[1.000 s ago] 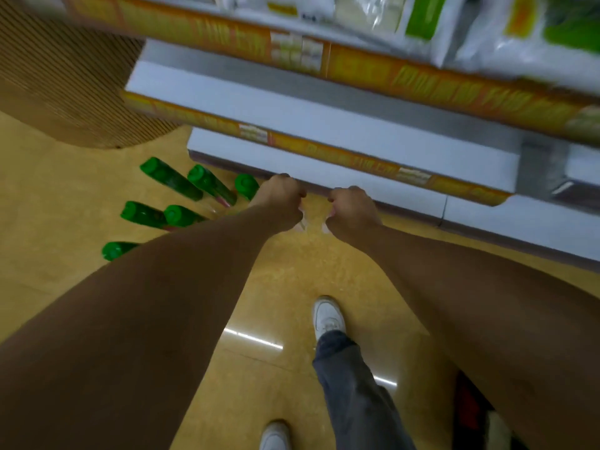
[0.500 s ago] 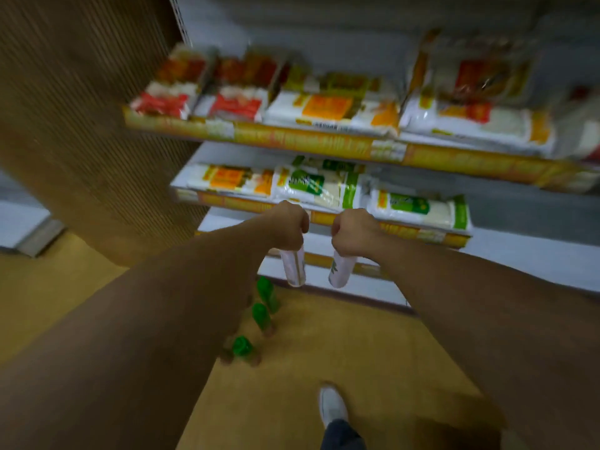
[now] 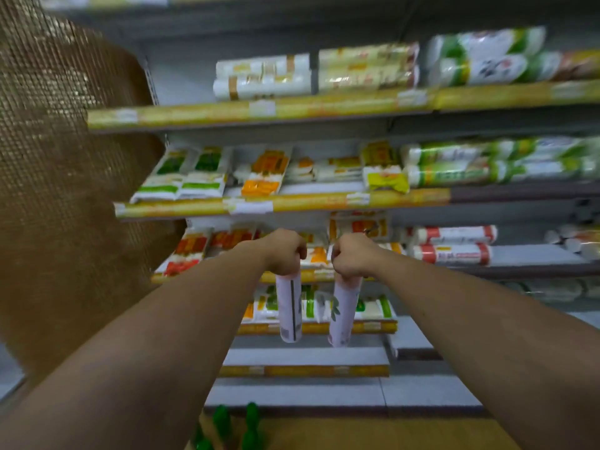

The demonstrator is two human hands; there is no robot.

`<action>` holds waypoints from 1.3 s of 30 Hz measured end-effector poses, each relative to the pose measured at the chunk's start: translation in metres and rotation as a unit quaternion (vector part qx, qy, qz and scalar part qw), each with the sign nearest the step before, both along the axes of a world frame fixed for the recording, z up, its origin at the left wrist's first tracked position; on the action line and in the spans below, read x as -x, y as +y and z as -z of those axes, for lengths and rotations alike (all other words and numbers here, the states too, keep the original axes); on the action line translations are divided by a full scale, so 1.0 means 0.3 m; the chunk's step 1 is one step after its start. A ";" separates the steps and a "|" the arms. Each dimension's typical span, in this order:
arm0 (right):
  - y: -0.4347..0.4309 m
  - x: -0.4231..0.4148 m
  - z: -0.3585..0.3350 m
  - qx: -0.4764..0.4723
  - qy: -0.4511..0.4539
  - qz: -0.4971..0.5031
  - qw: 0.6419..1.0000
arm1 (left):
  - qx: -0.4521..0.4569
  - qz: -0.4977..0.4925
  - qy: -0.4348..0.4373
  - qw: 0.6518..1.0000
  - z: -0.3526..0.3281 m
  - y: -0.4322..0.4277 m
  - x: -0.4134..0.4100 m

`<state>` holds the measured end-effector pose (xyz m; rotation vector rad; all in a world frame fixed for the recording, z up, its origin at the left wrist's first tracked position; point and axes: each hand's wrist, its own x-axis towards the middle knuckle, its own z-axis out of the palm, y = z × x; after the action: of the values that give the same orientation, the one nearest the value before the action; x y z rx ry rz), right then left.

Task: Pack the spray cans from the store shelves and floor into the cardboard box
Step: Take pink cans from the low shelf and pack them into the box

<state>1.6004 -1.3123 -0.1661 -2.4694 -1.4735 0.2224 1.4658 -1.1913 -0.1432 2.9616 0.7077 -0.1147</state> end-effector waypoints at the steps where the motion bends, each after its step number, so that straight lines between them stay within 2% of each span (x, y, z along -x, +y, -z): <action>1: -0.044 0.000 -0.058 -0.010 0.000 0.007 1.000 | -0.007 0.008 -0.005 1.000 -0.055 -0.044 -0.004; 7: -0.294 -0.004 -0.336 -0.050 -0.031 0.057 0.997 | -0.059 0.070 -0.048 0.995 -0.347 -0.319 -0.066; 14: -0.657 -0.095 -0.510 -0.079 -0.071 0.107 0.989 | -0.076 0.137 -0.077 0.985 -0.508 -0.621 -0.232; 30: -1.541 -0.415 -0.658 -0.040 -0.177 0.265 0.947 | -0.066 0.286 -0.139 0.946 -0.597 -1.417 -0.734; 39: -1.904 -0.542 -0.611 -0.015 -0.146 0.357 0.923 | -0.028 0.382 -0.123 0.916 -0.547 -1.773 -1.006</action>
<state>1.7631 -1.8836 0.0171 -2.9042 -0.5494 -0.3173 1.7676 -1.7231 0.0209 3.0306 -0.5021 0.2276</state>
